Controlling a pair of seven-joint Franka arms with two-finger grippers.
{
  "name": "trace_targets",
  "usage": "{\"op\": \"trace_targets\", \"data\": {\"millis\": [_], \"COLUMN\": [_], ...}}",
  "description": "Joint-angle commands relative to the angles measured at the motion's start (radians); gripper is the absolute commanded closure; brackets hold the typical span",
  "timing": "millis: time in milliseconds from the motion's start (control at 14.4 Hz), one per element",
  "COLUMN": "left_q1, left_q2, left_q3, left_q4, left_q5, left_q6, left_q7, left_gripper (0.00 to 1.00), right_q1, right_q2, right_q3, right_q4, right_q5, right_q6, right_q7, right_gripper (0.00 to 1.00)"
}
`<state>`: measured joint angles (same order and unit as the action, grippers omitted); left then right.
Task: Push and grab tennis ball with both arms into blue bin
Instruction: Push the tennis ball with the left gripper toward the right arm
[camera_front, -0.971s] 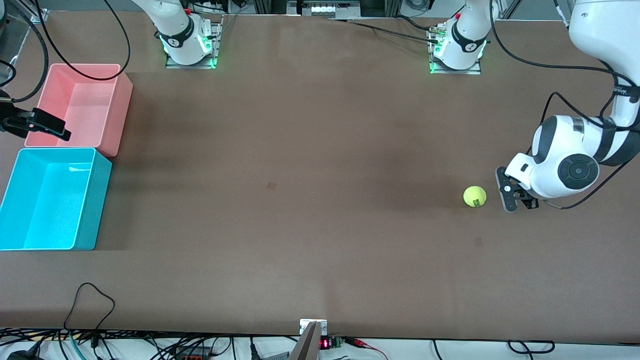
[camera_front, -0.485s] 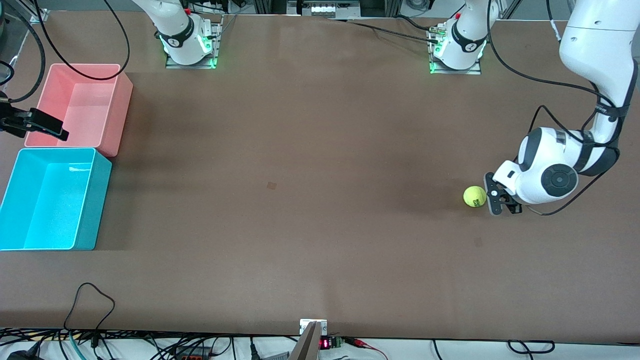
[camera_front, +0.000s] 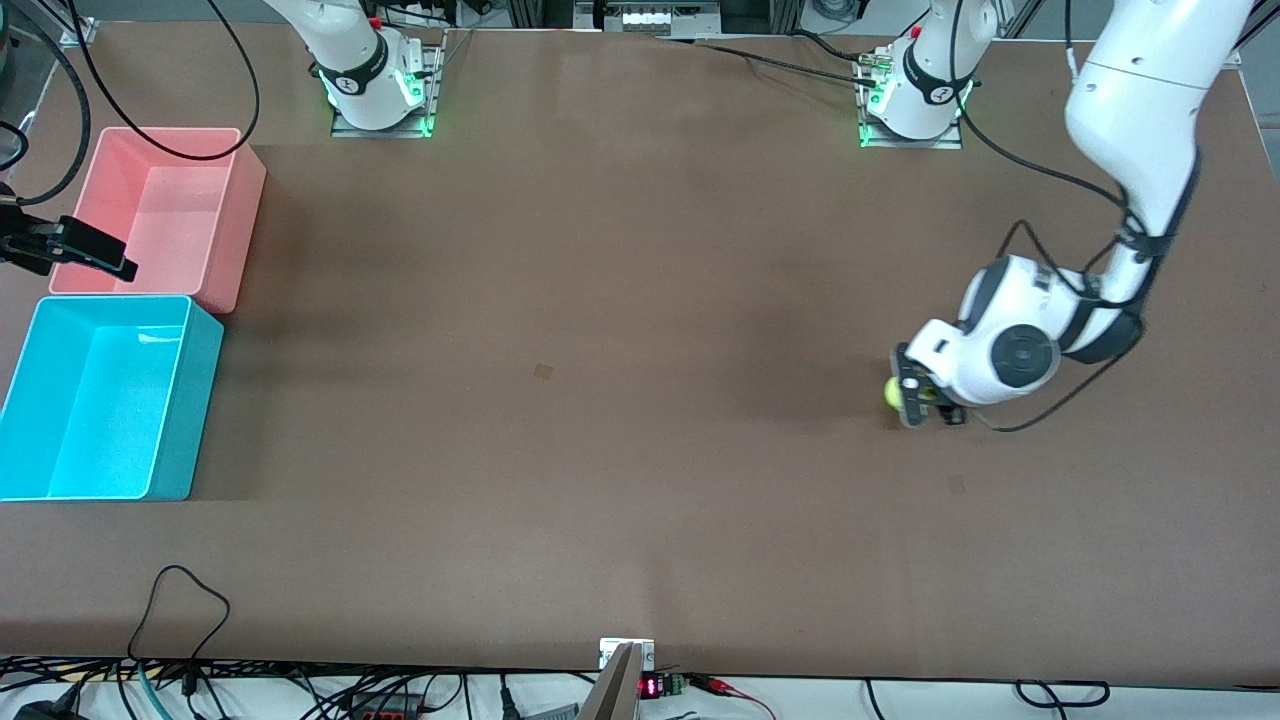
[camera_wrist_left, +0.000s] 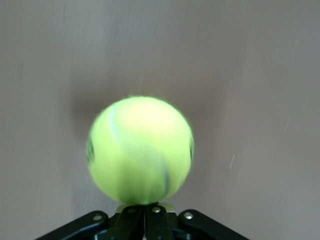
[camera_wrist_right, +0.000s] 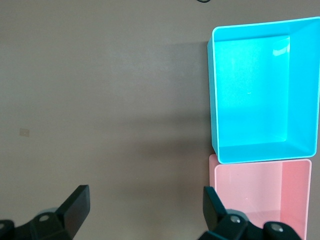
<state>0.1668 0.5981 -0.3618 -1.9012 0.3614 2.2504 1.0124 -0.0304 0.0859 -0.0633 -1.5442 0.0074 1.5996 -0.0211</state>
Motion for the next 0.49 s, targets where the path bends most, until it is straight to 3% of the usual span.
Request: {"op": "trace_targets", "data": {"millis": [0,139,416], "left_q1": [0.01,0.019,0.046], "left_q2": [0.002,-0.01,-0.052], "left_q3": [-0.1,-0.16,-0.161], "left_q4": [0.03,0.036,0.07], "left_q5": [0.002,-0.038,-0.053], "left_q6": [0.001,-0.011,-0.193], "left_q7": [-0.095,-0.15,-0.15], "left_gripper": [1.0,1.0,1.0], "right_q1": [-0.009,-0.014,-0.014], "right_q2": [-0.005,-0.003,0.014], "right_q3": [0.002,0.002,0.002], "right_q4": [0.003,0.001,0.001], "right_q5": [0.017,0.017,0.019], "right_q6": [-0.009,-0.009,-0.009], "right_q7": [-0.019,-0.017,-0.007], "right_gripper": [0.0,0.0,0.0]}}
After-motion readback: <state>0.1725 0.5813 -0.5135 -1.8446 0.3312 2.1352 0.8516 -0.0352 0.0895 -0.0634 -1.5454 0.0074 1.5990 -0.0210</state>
